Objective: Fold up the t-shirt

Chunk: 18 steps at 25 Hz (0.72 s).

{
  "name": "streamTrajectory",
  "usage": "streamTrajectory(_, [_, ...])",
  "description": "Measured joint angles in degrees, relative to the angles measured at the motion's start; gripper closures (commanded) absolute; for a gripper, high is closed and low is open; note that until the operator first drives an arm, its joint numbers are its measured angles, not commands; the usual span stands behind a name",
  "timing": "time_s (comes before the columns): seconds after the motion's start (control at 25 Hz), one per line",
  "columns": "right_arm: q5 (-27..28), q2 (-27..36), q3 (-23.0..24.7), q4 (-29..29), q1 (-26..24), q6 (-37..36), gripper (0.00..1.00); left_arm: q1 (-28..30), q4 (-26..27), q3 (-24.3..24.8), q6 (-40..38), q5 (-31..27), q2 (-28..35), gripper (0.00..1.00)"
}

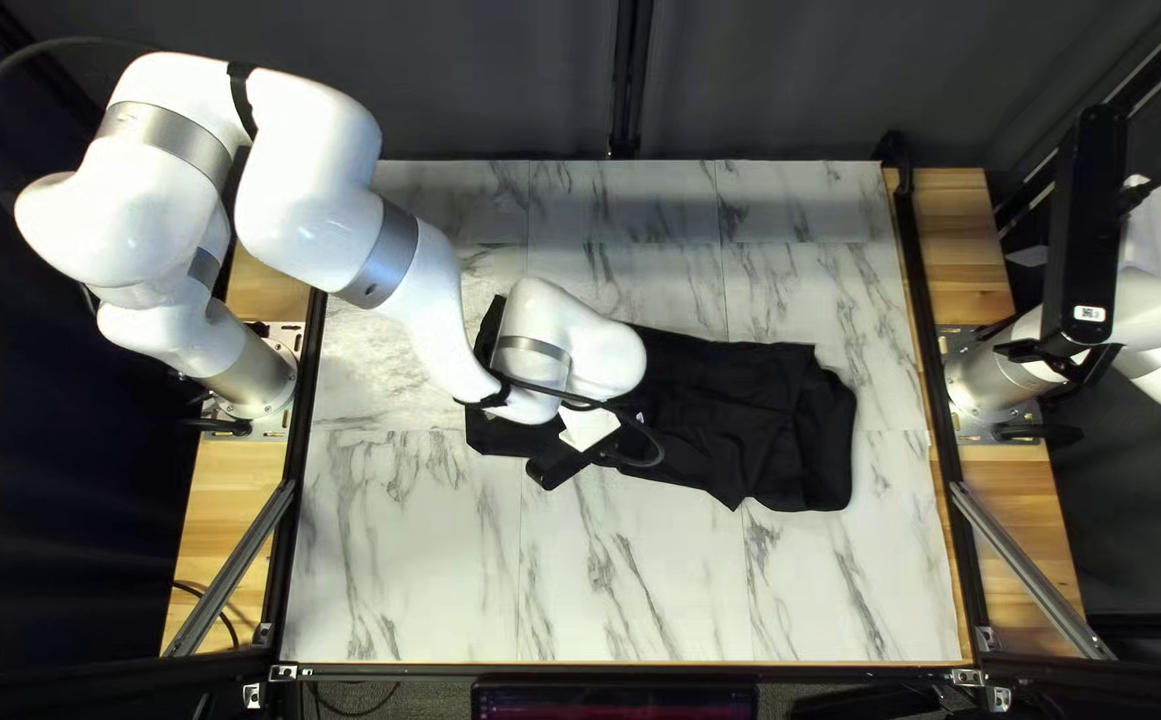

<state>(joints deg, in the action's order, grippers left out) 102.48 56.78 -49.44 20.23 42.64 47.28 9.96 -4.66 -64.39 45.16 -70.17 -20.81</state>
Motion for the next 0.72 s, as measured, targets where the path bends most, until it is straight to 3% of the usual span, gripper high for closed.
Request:
streamTrajectory(0.36, [0.0,0.0,0.0,0.0,0.0,0.0,0.0,-0.4,-0.4,0.0,-0.6,-0.5,1.8,0.0])
streamTrajectory(0.72, [0.0,0.0,0.0,0.0,0.0,0.0,0.0,-2.1,-2.2,-2.0,-1.7,-0.9,-0.4,0.0])
